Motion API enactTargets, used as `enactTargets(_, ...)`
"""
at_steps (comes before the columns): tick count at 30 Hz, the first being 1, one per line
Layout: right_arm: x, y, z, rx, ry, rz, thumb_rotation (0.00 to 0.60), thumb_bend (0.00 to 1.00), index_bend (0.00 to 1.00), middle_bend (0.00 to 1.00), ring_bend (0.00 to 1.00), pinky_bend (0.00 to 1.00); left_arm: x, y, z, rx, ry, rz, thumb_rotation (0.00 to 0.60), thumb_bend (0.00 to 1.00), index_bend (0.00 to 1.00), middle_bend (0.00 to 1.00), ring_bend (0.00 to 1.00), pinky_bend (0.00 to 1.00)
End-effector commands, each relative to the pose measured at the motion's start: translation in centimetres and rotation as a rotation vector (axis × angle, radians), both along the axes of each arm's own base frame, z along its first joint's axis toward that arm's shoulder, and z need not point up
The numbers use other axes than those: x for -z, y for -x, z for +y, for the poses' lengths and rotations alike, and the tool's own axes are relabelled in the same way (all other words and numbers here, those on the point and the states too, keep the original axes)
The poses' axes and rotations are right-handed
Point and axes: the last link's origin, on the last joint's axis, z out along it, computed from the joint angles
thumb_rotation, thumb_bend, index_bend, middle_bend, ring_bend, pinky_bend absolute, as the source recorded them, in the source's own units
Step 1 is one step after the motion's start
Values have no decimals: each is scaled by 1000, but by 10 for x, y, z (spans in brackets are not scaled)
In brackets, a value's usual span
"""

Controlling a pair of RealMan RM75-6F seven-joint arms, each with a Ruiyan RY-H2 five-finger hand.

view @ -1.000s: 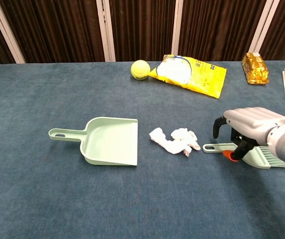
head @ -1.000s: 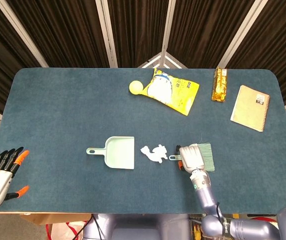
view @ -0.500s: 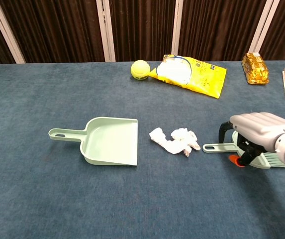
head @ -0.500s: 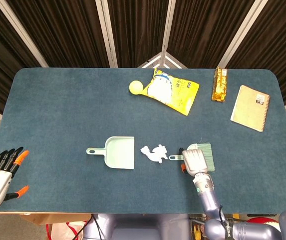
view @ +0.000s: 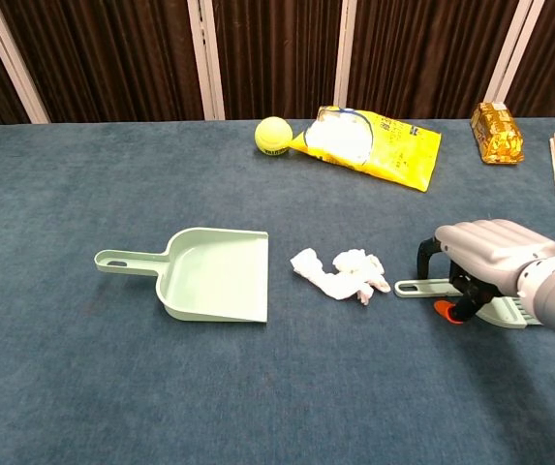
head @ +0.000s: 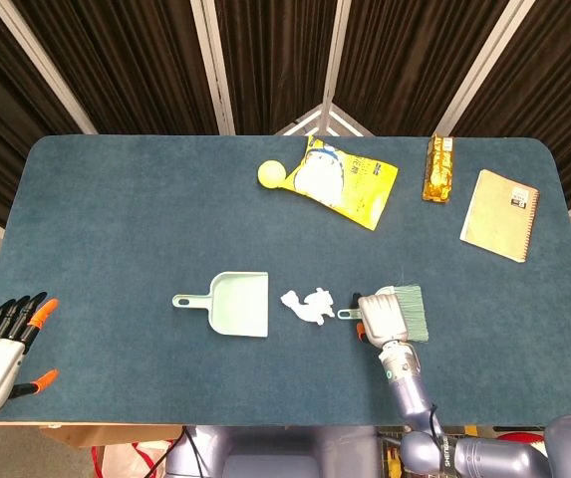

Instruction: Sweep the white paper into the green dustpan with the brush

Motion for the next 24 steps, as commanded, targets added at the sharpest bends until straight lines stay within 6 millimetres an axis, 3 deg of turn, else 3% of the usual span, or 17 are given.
enactTargets(1, 1, 0, 1, 2, -6, 5, 600, 386, 582, 946, 968, 911, 0, 0, 0, 0, 0, -1, 600, 0, 0, 0, 0, 0)
enactTargets(3, 1, 0, 2, 1, -9, 5, 600, 398, 676, 946, 968, 911, 0, 0, 0, 0, 0, 0, 600, 0, 0, 0, 0, 0)
enactTargets(6, 0, -1, 3, -4, -14, 2, 600, 414, 741, 946, 968, 912, 0, 0, 0, 0, 0, 1, 600, 0, 0, 0, 0, 0)
enactTargets(24, -14, -23, -2, -58, 6, -63, 600, 471, 810, 946, 968, 912, -1, 0, -1, -2, -2, 0, 600, 0, 0, 0, 0, 0)
